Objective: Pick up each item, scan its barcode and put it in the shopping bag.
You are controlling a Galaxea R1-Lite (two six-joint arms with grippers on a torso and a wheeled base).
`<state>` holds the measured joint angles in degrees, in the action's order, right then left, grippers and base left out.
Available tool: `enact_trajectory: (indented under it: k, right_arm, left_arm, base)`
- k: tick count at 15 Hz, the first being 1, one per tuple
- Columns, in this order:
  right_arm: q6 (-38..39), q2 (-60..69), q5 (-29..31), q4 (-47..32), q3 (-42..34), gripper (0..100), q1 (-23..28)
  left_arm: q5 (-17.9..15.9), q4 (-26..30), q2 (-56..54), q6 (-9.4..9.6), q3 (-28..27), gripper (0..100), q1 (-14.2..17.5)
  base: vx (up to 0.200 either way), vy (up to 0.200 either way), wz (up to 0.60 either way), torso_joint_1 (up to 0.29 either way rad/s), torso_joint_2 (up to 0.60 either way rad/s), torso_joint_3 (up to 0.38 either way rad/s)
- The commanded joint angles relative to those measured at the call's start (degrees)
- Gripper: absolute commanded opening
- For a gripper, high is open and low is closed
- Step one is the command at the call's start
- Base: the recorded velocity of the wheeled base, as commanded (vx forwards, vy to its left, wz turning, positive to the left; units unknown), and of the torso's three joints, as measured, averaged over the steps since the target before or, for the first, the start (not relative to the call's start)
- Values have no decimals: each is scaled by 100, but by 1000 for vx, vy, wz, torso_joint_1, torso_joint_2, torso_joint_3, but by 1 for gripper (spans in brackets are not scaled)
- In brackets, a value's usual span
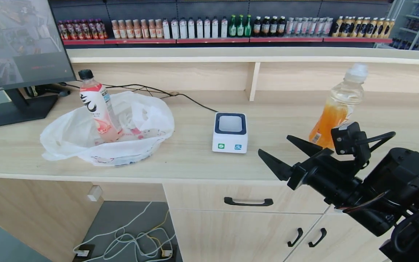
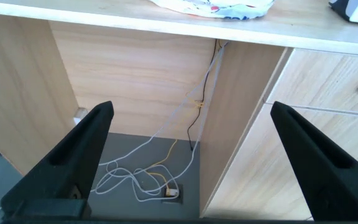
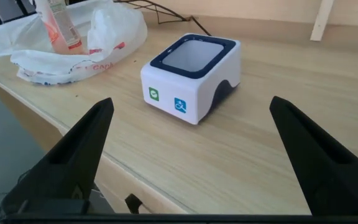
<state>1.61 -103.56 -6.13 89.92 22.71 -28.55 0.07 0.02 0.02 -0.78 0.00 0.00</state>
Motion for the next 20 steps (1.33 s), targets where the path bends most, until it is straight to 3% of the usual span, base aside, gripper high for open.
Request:
enact_trajectory:
  k: [1,3,8,12,20]
  right_arm:
    - [-3,20,-2,8,-100,100,-1]
    - [-3,108,-2,8,-241,100,-1]
    - [-3,169,-2,8,-329,100,-1]
    - [-214,46,-11,8,-118,100,1018]
    - [-161,-270,-2,8,357,100,1352]
  left_arm:
    - [1,-2,-2,-1,0,100,0]
    - [1,-2,-2,8,0,100,0]
    - [1,-2,-2,16,0,100,0]
    - [1,-2,-2,8,0,100,0]
    - [1,-2,-2,16,0,100,0]
  base:
    - [0,-200,0,-2,2,2]
    - [0,-200,0,2,0,0]
    - [0,0,0,0,0,0]
    - [0,0,0,0,0,0]
    - [0,0,0,0,0,0]
